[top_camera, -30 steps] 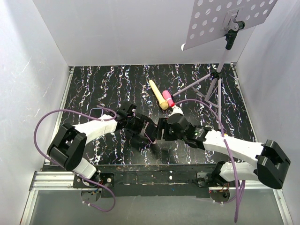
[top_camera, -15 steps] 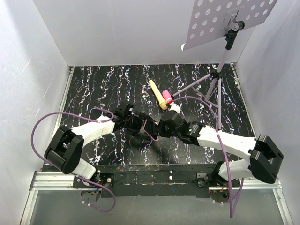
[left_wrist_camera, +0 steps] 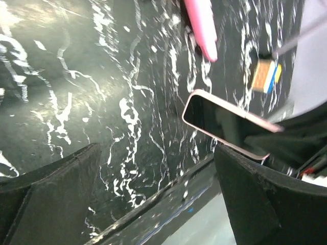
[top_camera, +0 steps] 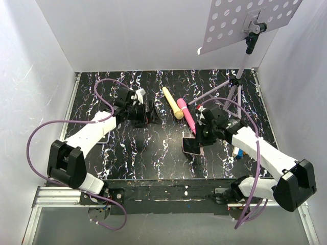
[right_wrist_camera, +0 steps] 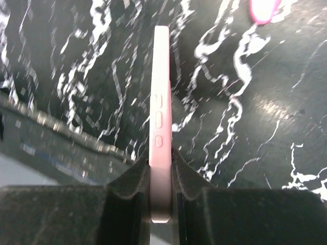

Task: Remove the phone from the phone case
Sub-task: Adjust the phone.

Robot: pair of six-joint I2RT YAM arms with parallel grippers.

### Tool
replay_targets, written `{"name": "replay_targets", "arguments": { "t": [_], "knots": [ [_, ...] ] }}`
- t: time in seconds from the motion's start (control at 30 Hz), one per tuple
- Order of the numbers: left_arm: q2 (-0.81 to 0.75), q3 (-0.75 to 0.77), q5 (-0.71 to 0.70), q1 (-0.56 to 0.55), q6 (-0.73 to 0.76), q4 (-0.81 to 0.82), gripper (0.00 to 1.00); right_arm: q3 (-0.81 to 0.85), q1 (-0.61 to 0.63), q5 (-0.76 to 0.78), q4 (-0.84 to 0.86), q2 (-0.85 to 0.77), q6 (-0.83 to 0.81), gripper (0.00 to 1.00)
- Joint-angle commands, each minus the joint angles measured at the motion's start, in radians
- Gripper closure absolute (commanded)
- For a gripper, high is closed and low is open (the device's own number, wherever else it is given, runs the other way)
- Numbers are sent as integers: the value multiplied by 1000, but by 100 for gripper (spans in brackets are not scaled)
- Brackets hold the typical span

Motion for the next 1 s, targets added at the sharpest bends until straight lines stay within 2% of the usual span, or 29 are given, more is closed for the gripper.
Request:
{"name": "replay_targets", "arguments": {
  "t": [0.0, 0.07, 0.2, 0.3, 0.47, 0.57, 0.77, 0.87, 0.97],
  "knots": [
    [-93, -122, 366, -20, 267, 150, 9, 215, -17, -271, -240, 20, -260, 99],
    [-116, -167, 453, -57, 256, 235, 9, 238, -17, -382, -232, 7, -286, 99],
    [-155, -173, 508, -148, 336, 257, 10, 233, -17, -576, -194, -17, -305, 99],
    [-186, -187, 573, -154, 394, 260, 10, 253, -17, -668, -243, -9, -351, 99],
    [-175, -178, 637, -156, 479, 206, 12, 227, -17, -875, -180, -55, -340, 99],
    [-132, -165, 752, -178, 457, 211, 13, 223, -17, -869, -156, -79, -328, 99],
    [-121, -164, 847, -231, 446, 225, 20, 247, -17, -816, -166, -104, -329, 99],
    [-149, -178, 832, -232, 445, 234, 30, 255, -19, -796, -163, -119, -337, 99],
    [-160, -181, 821, -232, 439, 235, 46, 255, -17, -794, -140, -132, -331, 99]
  ]
}}
